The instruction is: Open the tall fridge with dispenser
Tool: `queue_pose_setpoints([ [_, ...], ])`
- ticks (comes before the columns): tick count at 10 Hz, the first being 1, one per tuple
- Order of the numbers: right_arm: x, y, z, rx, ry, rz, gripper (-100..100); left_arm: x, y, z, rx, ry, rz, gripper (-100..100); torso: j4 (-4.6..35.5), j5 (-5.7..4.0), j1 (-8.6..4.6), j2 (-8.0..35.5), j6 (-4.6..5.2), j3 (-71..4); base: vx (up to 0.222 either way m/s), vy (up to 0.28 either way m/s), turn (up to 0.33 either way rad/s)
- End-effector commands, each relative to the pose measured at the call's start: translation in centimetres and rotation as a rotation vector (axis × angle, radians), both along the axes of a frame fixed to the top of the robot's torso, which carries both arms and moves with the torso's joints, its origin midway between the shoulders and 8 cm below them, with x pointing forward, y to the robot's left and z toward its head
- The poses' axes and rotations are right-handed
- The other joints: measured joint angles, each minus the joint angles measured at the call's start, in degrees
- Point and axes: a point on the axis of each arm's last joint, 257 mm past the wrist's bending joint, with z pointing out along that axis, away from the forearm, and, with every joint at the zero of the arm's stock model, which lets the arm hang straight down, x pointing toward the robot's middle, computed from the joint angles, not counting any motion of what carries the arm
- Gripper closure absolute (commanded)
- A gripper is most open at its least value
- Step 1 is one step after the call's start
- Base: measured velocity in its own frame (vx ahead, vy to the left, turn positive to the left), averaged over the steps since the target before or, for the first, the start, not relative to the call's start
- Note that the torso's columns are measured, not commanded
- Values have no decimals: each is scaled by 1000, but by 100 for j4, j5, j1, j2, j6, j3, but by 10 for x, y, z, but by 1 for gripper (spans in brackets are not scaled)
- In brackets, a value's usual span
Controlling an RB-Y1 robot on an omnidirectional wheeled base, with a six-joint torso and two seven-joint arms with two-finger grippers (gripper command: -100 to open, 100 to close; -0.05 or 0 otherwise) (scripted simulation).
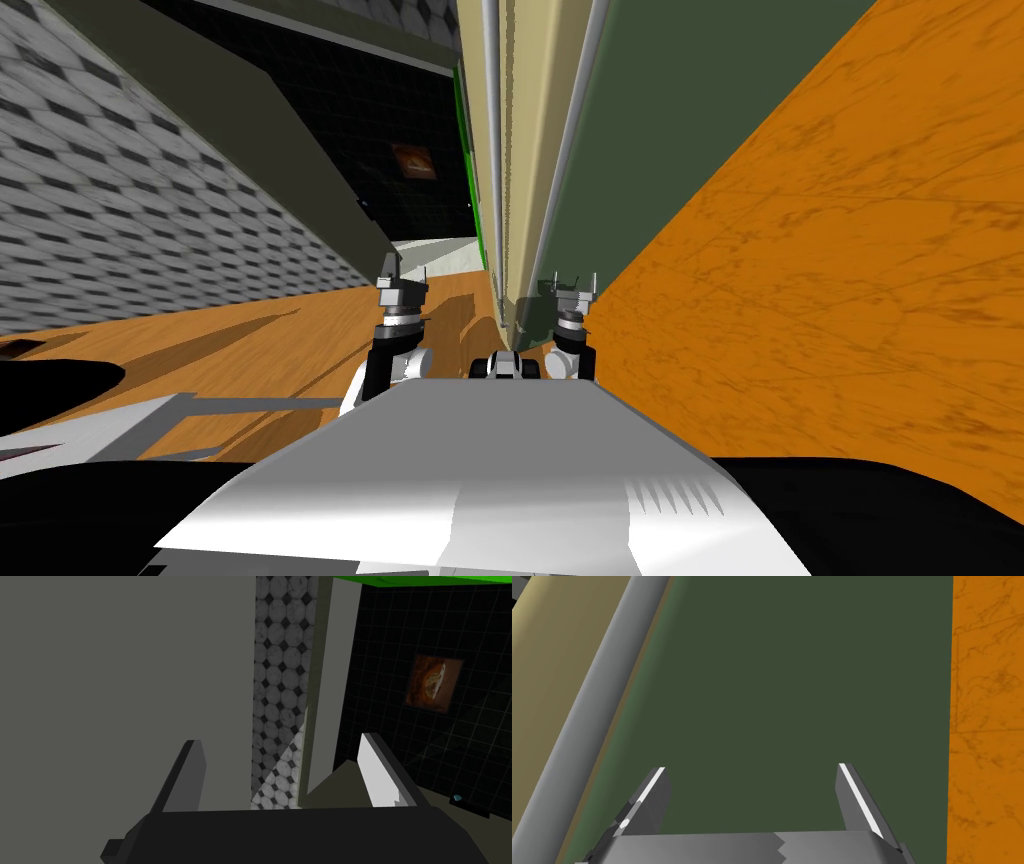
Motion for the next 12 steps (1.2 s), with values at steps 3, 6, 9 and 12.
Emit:
queue_pose_setpoints([
  [3, 11, 13, -15, 191, 30, 166, -100, 0, 0, 0, 0, 0, 0, 0, 0, 0, -1, 0, 1, 0, -3, 4, 42],
  [6, 16, 19, -22, 288, 44, 249, -100, 0, 0, 0, 0, 0, 0, 0, 0, 0, 0, 0, 0, 0, -3, 4, 43],
  [9, 27, 32, -39, 427, 82, 363, -100, 0, 0, 0, 0, 0, 0, 0, 0, 0, -1, 0, 1, 0, -3, 4, 45],
  [12, 32, 40, -48, 521, 101, 439, -100, 0, 0, 0, 0, 0, 0, 0, 0, 0, 0, 0, 0, 0, -3, 4, 39],
])
